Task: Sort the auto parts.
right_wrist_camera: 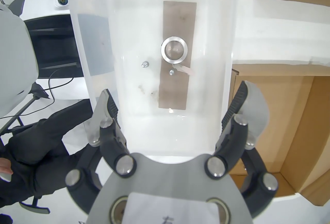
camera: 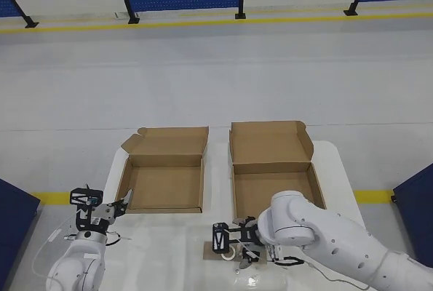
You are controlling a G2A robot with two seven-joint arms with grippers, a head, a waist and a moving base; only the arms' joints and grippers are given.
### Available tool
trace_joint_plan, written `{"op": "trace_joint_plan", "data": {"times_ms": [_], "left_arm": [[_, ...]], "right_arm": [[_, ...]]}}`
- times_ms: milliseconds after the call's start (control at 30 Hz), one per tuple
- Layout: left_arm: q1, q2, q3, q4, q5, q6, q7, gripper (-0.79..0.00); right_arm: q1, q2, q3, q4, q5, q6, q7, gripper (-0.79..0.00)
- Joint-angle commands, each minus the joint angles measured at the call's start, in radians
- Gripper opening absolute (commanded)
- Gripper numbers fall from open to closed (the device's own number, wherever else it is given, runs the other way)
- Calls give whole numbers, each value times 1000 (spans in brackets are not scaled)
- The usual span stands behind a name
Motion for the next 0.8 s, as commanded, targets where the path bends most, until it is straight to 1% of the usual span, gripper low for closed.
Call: {"op": "trace_joint_plan", "data": {"times_ms": [0, 33, 700, 767], "left_arm": [[0, 0, 0, 0, 0, 0, 0, 0], [0, 0, 0, 0, 0, 0, 0, 0], [0, 0, 0, 0, 0, 0, 0, 0], [0, 0, 0, 0, 0, 0, 0, 0]], "right_arm": [[23, -8, -28, 20, 16, 13, 13, 0], [36, -13, -42, 33, 21, 20, 20, 0], [36, -13, -42, 33, 21, 20, 20, 0], [28, -13, -45, 38, 9, 21, 5, 0]]}}
